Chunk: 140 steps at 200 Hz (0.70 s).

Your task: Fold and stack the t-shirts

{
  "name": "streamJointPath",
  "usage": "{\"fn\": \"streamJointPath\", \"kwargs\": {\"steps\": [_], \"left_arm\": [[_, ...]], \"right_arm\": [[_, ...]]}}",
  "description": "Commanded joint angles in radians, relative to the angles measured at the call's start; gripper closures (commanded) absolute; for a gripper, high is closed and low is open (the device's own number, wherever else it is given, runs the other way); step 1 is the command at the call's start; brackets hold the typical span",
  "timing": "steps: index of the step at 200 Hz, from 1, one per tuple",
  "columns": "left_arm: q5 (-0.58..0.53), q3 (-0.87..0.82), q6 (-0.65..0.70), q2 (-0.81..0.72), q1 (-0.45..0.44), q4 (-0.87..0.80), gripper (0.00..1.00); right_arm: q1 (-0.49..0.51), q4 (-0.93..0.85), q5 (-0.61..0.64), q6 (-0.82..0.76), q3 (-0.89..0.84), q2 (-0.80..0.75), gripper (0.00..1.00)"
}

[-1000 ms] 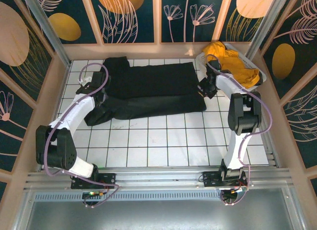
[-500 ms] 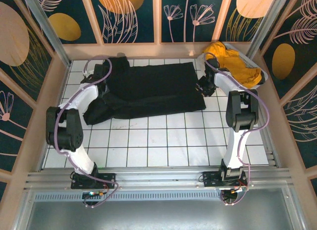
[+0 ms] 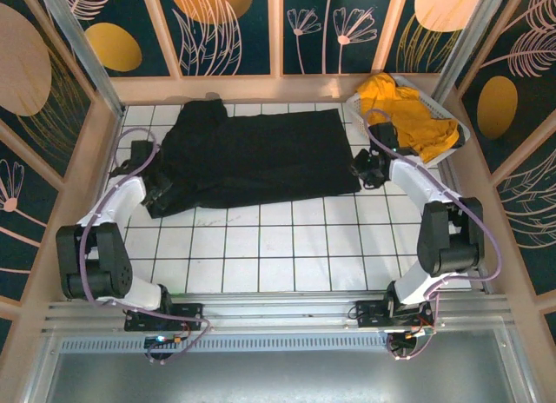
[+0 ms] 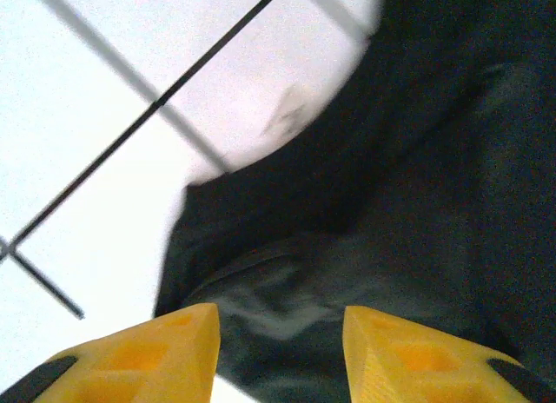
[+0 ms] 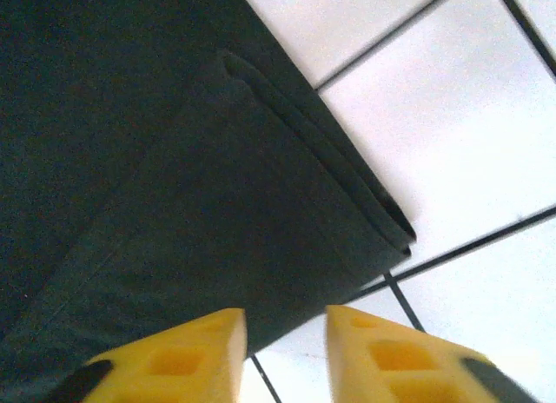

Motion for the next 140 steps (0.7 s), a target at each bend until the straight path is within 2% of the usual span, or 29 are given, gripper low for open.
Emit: {"fn": "streamJointPath", "kwargs": {"steps": [1, 30, 86, 117, 140], "left_arm": [[0.206, -0.041, -0.07, 0.033, 0.024, 0.083, 0.59], [0.222, -0.019, -0.095, 0.125, 0.028, 0.14, 0.6], [0.056, 0.04, -0.042, 0.301, 0.105, 0.098, 0.64], [0.013, 0.02, -0.049, 0.312, 0.132, 0.063, 0.64], [0.038, -0.035, -0.074, 0.279, 0.136, 0.051, 0.64]], "right_arm": [[0.009, 0.1, -0.04, -0.014, -0.051, 0.026, 0.74], [0.017, 0.112, -0.036, -0.032, -0.036, 0.107, 0.76], [0.02, 0.006, 0.052, -0.065, 0.063, 0.277, 0.79], [0.021, -0.099, 0.098, -0.048, 0.065, 0.3, 0.79], [0.027, -0.146, 0.108, -0.033, 0.003, 0.256, 0.79]]}}
